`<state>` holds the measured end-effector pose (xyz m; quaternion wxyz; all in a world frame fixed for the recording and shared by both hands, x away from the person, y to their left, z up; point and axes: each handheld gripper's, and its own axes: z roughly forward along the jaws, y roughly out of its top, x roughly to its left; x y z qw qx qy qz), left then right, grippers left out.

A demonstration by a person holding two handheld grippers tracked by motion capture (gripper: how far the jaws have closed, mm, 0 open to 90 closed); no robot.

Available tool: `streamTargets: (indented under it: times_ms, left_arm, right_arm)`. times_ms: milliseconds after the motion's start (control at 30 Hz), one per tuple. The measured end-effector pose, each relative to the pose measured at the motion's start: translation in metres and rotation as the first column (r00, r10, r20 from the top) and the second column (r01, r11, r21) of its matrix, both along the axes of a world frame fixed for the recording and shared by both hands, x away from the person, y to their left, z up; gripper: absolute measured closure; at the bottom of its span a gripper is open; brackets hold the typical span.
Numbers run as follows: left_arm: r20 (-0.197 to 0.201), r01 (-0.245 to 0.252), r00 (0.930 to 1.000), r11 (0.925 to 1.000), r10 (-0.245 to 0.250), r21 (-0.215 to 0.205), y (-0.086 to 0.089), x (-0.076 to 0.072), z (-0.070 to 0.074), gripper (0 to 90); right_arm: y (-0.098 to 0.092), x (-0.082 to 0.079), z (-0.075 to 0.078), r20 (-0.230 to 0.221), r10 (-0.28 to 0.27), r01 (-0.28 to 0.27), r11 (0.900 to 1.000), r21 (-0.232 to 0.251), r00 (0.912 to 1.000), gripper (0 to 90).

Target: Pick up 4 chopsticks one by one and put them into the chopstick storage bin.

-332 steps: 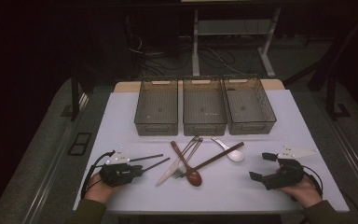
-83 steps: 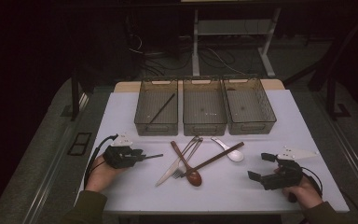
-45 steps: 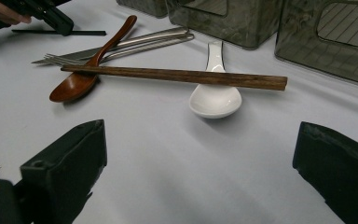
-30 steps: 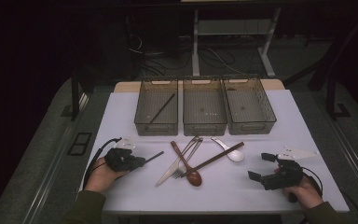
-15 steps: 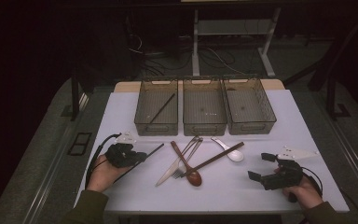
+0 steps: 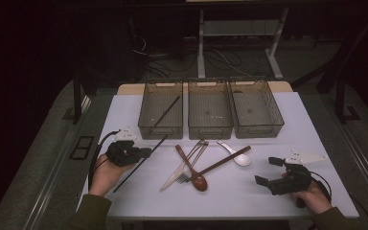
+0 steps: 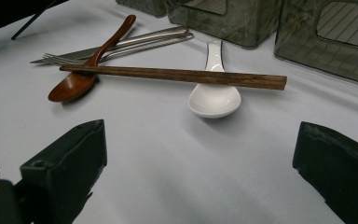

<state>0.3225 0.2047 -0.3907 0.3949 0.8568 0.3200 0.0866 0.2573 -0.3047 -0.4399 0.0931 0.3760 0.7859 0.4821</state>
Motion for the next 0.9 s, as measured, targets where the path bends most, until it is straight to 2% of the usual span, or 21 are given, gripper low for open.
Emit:
streamTargets:
  times_ms: [267, 467, 700, 900]
  left_arm:
    - [0.033, -0.014, 0.9993, 0.9992, 0.015, -0.038, -0.002, 0.004, 0.014, 84.7]
    - [0.059, -0.006, 0.9982, 0.9990, 0.009, -0.044, -0.007, 0.010, 0.027, 84.7]
    - [0.094, -0.009, 0.9954, 0.9984, 0.014, -0.056, -0.016, 0.021, 0.047, 84.7]
    - [0.125, -0.021, 0.9918, 0.9975, 0.029, -0.068, -0.021, 0.037, 0.069, 84.7]
  right_arm:
    - [0.000, 0.000, 0.000, -0.002, -0.005, 0.005, 1.000, 0.003, 1.0000, 2.6]
    - [-0.001, 0.001, 0.000, -0.001, -0.007, 0.007, 1.000, 0.003, 1.0000, 2.6]
    - [-0.001, 0.001, 0.000, -0.003, -0.008, 0.008, 1.000, 0.005, 1.0000, 2.5]
    - [-0.001, 0.000, 0.000, -0.006, -0.007, 0.007, 1.000, 0.007, 1.0000, 2.5]
